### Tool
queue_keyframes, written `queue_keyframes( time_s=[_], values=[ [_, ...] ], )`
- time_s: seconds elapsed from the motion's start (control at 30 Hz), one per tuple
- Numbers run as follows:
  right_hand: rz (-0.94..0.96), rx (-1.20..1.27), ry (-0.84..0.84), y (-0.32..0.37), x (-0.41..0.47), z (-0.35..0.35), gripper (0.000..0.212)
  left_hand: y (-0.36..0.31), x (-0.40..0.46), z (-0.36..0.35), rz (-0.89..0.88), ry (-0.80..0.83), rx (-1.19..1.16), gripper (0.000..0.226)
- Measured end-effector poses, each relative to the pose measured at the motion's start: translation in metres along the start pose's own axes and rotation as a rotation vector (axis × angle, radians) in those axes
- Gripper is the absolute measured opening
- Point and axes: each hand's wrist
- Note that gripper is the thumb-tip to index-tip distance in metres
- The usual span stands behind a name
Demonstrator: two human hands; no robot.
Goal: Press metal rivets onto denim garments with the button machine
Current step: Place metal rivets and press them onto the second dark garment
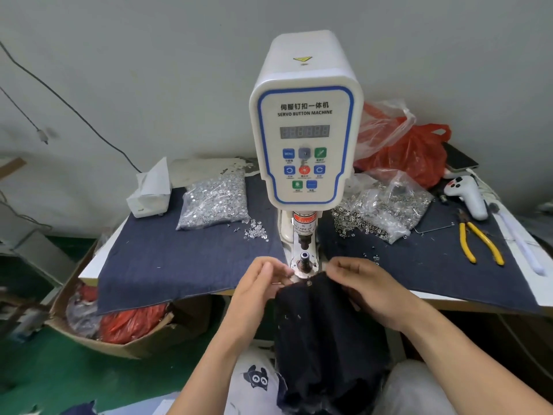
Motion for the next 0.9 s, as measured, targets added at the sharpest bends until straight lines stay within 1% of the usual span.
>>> queue_keyframes(
  time_s=[0.03,0.07,0.13,0.17,0.23,0.27,0.37,0.47,0.53,0.63,0.7,0.77,0.8,0.83,0.9],
  values=[
    [-0.036,0.113,-0.033,-0.001,-0.001,0.002,0.020,0.008,0.000,0.000,0.030,-0.031,0.051,0.034],
    [-0.053,0.194,-0.065,-0.001,0.000,0.004,0.017,0.014,0.001,-0.001,0.088,-0.002,0.167,0.032],
    [-0.052,0.256,-0.121,-0.002,0.002,0.008,0.013,0.021,0.003,-0.006,0.322,0.109,0.408,0.024],
    [-0.044,0.251,-0.128,-0.002,0.002,0.008,0.015,0.027,0.001,-0.002,0.324,0.161,0.459,0.020],
    [-0.039,0.205,-0.121,-0.004,0.004,0.009,0.020,0.031,-0.012,0.013,0.146,0.240,0.493,0.021],
    [-0.040,0.194,-0.124,-0.006,0.005,0.011,0.021,0.028,-0.015,0.020,0.107,0.235,0.476,0.019],
    [-0.023,0.147,-0.180,-0.007,0.008,0.020,0.015,0.014,-0.016,0.032,0.109,0.201,0.301,0.025],
    [-0.047,0.143,-0.243,-0.013,0.006,0.029,0.030,-0.005,-0.007,0.034,0.112,0.174,0.137,0.030],
    [-0.053,0.028,-0.239,-0.019,0.003,0.035,0.031,-0.013,-0.004,0.036,0.111,0.175,0.061,0.030],
    [-0.062,-0.204,-0.136,-0.019,-0.002,0.042,0.027,-0.026,0.000,0.031,0.159,0.218,-0.024,0.026],
    [0.009,-0.381,-0.109,-0.012,-0.006,0.041,0.021,-0.032,-0.002,0.024,0.190,0.260,-0.055,0.023],
    [0.171,-0.522,-0.151,-0.005,-0.012,0.030,0.013,-0.039,-0.004,0.015,0.219,0.307,-0.072,0.021],
    [0.254,-0.548,-0.143,-0.001,-0.016,0.022,0.006,-0.041,-0.005,0.010,0.236,0.341,-0.081,0.020],
    [0.310,-0.566,-0.098,0.002,-0.018,0.013,0.012,-0.044,-0.005,0.005,0.250,0.379,-0.083,0.019],
    [0.322,-0.634,0.041,0.006,-0.022,0.001,0.030,-0.048,-0.004,-0.001,0.263,0.447,-0.062,0.020]
  ],
)
Point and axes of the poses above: each hand's wrist, its own x-axis towards the middle knuckle, its own z-axis out of the back of the hand, y = z × x, and after that the axes turned 11 degrees about -y, right-handed
